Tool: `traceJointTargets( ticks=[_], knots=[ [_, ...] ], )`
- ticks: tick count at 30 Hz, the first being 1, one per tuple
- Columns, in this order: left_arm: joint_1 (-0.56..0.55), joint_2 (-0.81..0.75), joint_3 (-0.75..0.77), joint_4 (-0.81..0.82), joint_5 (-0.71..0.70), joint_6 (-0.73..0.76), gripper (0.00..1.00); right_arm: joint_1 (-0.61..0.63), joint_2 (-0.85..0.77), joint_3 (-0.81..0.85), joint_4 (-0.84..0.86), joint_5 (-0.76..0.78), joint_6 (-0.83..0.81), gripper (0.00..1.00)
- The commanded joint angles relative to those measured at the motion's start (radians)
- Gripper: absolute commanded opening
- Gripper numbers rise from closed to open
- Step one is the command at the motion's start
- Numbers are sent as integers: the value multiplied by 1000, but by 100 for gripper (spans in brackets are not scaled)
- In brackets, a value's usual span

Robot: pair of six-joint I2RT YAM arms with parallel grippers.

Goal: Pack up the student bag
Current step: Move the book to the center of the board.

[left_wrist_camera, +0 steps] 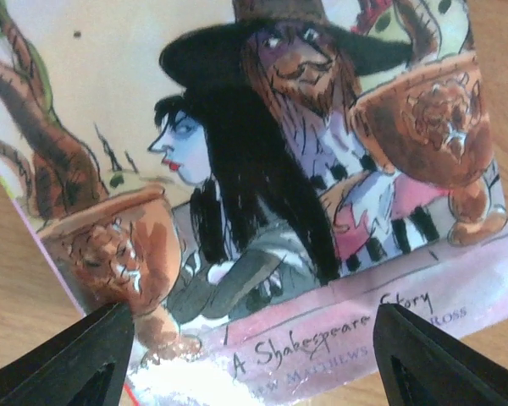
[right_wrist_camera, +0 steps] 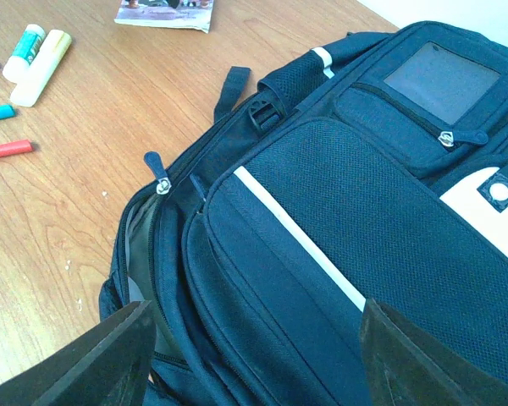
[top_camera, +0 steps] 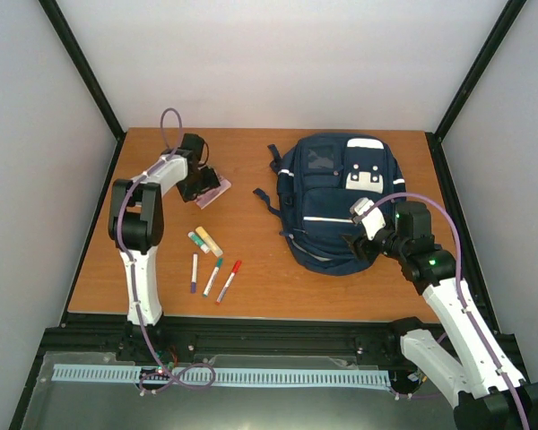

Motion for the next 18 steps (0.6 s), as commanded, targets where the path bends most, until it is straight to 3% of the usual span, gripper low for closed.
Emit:
traceJointTargets(
  ticks=[1,5,8,18],
  knots=[
    [-9,-16,-98,-99,51,-13,80,-9,1,18,-3,-10,-6,67],
    [-9,-139,-106,-87,-40,4,83,-11,3,17,-3,-15,-6,67],
    [-5,-147,-17,-111,-109,11,89,-9,7,17,-4,-20,-7,67],
    [60,131,474,-222,-102,2,96,-16,13,16,-7,-19,-7,67]
  ],
)
